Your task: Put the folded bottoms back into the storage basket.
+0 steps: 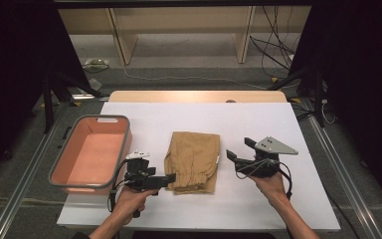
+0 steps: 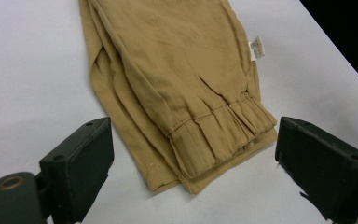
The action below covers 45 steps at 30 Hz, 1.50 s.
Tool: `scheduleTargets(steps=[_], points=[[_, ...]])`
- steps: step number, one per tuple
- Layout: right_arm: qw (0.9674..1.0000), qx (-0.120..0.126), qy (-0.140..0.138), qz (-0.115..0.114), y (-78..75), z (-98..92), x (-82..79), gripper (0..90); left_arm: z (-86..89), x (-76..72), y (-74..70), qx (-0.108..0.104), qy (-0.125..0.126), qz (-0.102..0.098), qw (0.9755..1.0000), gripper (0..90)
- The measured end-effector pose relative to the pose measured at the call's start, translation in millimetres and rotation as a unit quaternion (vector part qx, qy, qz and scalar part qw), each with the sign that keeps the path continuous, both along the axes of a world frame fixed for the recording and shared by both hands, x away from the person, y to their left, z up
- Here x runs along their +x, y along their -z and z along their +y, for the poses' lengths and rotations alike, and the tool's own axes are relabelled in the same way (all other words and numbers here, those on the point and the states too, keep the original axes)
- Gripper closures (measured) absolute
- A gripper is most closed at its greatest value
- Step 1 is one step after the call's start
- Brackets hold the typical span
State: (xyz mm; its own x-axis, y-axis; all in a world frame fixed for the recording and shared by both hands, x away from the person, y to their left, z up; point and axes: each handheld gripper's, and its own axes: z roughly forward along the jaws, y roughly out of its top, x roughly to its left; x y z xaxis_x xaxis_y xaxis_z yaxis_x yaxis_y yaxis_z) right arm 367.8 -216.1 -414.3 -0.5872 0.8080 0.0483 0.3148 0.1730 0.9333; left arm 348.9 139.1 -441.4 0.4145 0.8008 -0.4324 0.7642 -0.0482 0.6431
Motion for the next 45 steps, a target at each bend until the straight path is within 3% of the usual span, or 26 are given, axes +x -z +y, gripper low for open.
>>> scheduleTargets(steps=[7, 19, 29, 43, 45], points=[[0.9999, -0.005, 0.005, 0.011, 5.3, 0.9, 11.4, 23.1, -2.3, 5.1, 3.7, 0.007, -0.013, 0.018, 0.9997, 10.9], [0.9996, -0.015, 0.002, 0.023, 10.5, 4.9, 22.6, 23.1, -11.6, 11.2, 12.4, 0.011, -0.006, 0.048, 0.9987, 11.0], [0.9983, -0.025, 0.003, 0.053, 19.7, 11.1, 41.2, 23.1, -13.3, 15.7, 18.3, 0.01, -0.018, 0.077, 0.9968, 11.2], [0.9957, -0.036, -0.003, 0.085, 29.9, 15.1, 57.0, 22.9, -12.9, 20.3, 23.2, 0.013, -0.027, 0.098, 0.9947, 12.9], [0.9954, -0.036, -0.004, 0.088, 31.5, 16.2, 58.3, 22.9, -13.7, 22.1, 25.7, 0.005, -0.029, 0.109, 0.9936, 13.2]])
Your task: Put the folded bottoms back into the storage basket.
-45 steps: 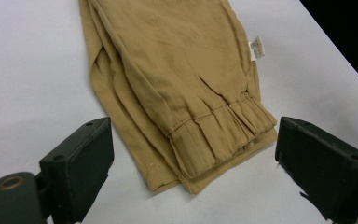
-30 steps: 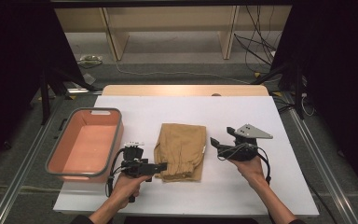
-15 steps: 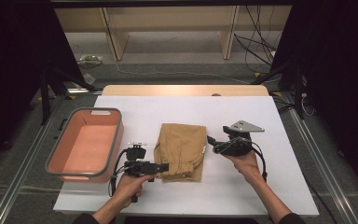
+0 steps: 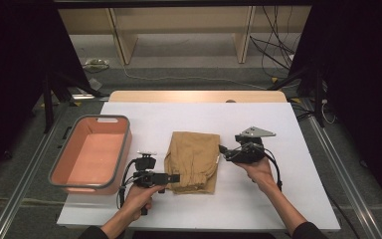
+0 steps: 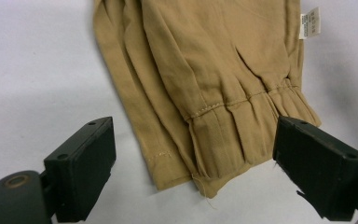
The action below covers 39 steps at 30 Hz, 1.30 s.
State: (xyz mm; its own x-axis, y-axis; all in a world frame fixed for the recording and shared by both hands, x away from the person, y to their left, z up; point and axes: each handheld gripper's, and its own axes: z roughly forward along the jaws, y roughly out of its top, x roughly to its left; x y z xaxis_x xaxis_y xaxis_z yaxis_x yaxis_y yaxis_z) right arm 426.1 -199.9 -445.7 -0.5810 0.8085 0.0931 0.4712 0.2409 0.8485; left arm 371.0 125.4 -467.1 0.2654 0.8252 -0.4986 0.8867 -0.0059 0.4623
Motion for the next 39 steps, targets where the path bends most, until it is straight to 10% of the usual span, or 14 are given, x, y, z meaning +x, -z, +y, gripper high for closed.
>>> scheduleTargets(steps=[26, 39], points=[[0.9999, -0.009, -0.002, 0.012, 8.6, 10.3, 15.5, 23.7, -11.3, 5.9, 10.3, 0.005, 0.002, 0.018, 0.9998, 17.6], [0.9999, -0.003, 0.004, 0.016, 4.7, 6.5, 18.9, 24.0, -17.9, 8.3, 11.3, 0.003, 0.0, 0.011, 0.9999, 40.9]])
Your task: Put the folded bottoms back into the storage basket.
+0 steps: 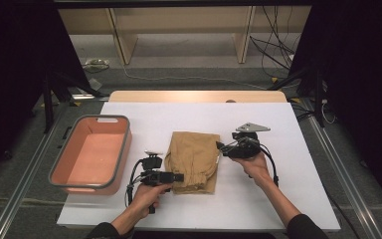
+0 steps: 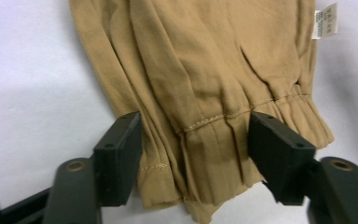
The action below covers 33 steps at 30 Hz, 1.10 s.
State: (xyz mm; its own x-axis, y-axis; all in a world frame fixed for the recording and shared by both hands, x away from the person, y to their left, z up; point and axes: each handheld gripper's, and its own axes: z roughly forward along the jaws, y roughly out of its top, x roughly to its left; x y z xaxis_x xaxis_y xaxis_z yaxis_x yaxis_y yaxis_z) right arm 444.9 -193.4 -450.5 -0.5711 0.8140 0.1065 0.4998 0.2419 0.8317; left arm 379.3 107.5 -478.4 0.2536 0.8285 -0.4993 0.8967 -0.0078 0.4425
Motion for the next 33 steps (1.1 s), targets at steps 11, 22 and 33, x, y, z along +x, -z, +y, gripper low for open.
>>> scheduleTargets(steps=[11, 22, 33], points=[[0.9987, -0.02, 0.003, 0.048, 2.9, 6.1, 8.7, 24.9, -6.9, 0.1, 0.8, 0.003, 0.004, -0.012, 0.9999, 63.9], [0.9961, -0.038, 0.008, 0.079, 7.2, 12.8, 26.2, 27.2, -2.8, 2.0, -7.2, -0.013, 0.026, -0.02, 0.9994, 71.9], [0.9927, -0.051, 0.02, 0.107, 9.0, 13.2, 45.3, 32.3, -3.9, 1.8, -10.9, -0.006, 0.047, -0.033, 0.9983, 72.8]])
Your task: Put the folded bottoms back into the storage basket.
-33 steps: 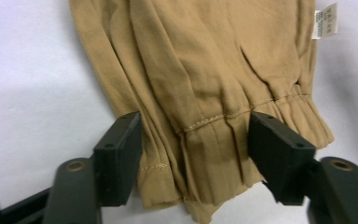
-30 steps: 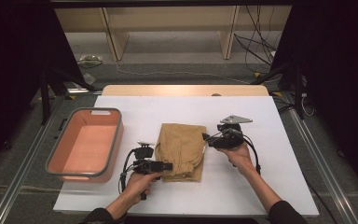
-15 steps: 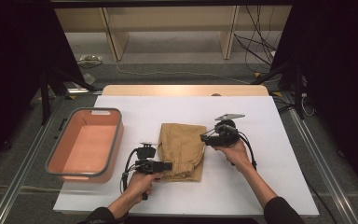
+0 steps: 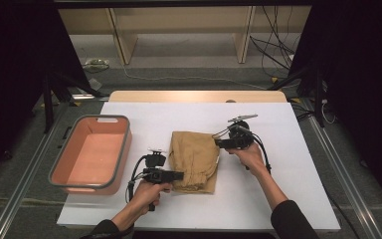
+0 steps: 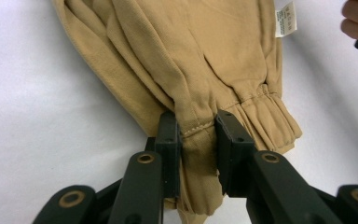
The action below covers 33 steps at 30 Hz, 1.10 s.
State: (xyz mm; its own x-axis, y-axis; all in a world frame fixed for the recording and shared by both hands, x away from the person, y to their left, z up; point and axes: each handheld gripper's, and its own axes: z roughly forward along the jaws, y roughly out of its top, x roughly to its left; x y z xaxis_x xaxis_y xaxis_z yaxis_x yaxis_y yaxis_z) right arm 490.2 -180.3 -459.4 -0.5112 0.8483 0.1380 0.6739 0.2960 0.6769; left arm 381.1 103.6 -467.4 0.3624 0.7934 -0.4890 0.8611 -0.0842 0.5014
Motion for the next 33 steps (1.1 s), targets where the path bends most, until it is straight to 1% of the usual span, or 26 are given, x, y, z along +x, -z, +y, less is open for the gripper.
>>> scheduleTargets(steps=[2, 3, 4, 5, 9, 12, 15, 20, 23, 26, 29, 31, 32, 33], points=[[1.0, -0.001, 0.0, 0.004, 1.5, 0.9, 1.4, 33.7, 0.1, 0.0, -0.9, 0.001, 0.001, -0.002, 1.0, 72.7], [0.9999, -0.006, -0.001, 0.013, 4.7, 3.8, 3.8, 34.7, 0.3, 0.1, -1.4, 0.002, 0.004, -0.005, 1.0, 72.8], [0.9999, -0.006, -0.001, 0.013, 4.7, 3.8, 3.8, 34.7, 0.6, -0.1, -2.0, 0.003, 0.006, -0.005, 1.0, 72.8], [0.9998, -0.012, -0.006, 0.017, 7.5, 6.8, 6.4, 35.8, 0.4, -0.1, -2.2, 0.002, 0.006, -0.005, 1.0, 72.7], [0.9997, -0.01, -0.003, 0.023, 10.4, 10.8, 10.3, 38.0, 0.5, 0.1, -2.4, -0.002, 0.002, -0.004, 1.0, 72.7], [0.9993, -0.003, -0.004, 0.036, 13.8, 15.1, 14.7, 40.4, 0.9, 0.3, -3.1, -0.003, 0.003, -0.004, 1.0, 72.7], [0.9992, -0.009, -0.005, 0.038, 14.4, 17.0, 15.5, 41.5, 0.7, 0.0, -3.2, -0.003, 0.004, -0.006, 1.0, 72.6], [0.9986, -0.011, 0.001, 0.053, 16.6, 21.0, 20.3, 44.8, 0.8, 0.3, -3.5, -0.001, 0.009, -0.007, 0.9999, 72.6], [0.9984, -0.018, -0.001, 0.053, 17.5, 22.9, 21.4, 45.5, 0.7, 0.3, -4.0, -0.001, 0.009, -0.008, 0.9999, 72.6], [0.9983, -0.019, 0.005, 0.054, 17.3, 24.8, 22.2, 46.9, 1.2, 0.7, -4.1, 0.0, 0.011, -0.01, 0.9999, 72.6], [0.9985, -0.017, 0.006, 0.052, 17.7, 26.6, 22.0, 59.8, 1.3, 1.1, -4.4, 0.0, 0.011, -0.009, 0.9999, 72.5], [0.9984, -0.018, 0.006, 0.054, 17.5, 27.5, 22.4, 65.1, 1.3, 1.0, -4.7, 0.0, 0.013, -0.009, 0.9999, 72.5], [0.9984, -0.018, 0.006, 0.054, 17.5, 27.5, 22.4, 65.1, 1.0, 0.9, -5.0, 0.0, 0.013, -0.01, 0.9999, 72.5], [0.9983, -0.018, 0.005, 0.055, 17.3, 27.6, 22.6, 67.4, 0.8, 0.9, -5.3, 0.001, 0.013, -0.01, 0.9999, 72.5]])
